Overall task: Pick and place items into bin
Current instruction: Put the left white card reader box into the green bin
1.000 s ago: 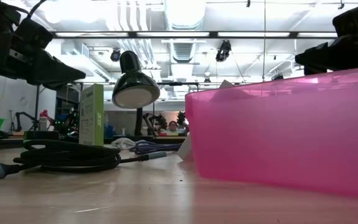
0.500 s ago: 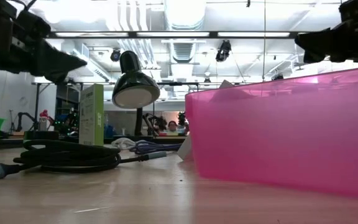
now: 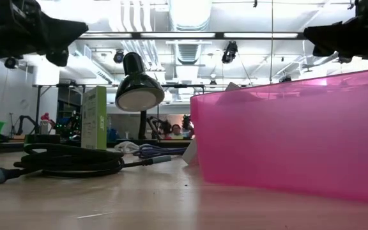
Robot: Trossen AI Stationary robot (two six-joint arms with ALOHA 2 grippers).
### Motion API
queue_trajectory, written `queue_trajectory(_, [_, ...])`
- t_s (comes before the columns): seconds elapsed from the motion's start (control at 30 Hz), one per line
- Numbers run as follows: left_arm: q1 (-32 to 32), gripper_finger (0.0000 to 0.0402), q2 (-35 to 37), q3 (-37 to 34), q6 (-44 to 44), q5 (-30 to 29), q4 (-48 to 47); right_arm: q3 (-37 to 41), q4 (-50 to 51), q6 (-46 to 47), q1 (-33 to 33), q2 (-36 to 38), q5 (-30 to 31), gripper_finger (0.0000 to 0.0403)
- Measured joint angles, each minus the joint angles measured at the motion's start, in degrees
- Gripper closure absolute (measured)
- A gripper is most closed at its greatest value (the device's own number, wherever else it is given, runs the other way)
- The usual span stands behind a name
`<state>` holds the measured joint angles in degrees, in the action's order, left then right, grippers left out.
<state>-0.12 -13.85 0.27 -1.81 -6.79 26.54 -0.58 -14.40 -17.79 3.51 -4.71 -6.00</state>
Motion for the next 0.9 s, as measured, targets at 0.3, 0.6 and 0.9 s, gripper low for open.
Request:
queue_trajectory(0.3, [0.0,0.0396,-0.2,0.0,-2.1,-6.8,0.0,0.0,-3.6,-4.8,0.0,0.0,0.0,0.0355])
queue_trajectory(0.6, [0.0,0.0289,-5.4,3.0,-3.2,-5.5,-1.7,0.0,-7.4,-11.4,0.0,0.0,-0.1,0.0355])
queue_trajectory(0.9, [0.0,0.0249,-11.0,9.4,-3.5,2.8,-1.6,0.0,-7.0,-11.4,0.0,-0.3,-0.1,0.0355])
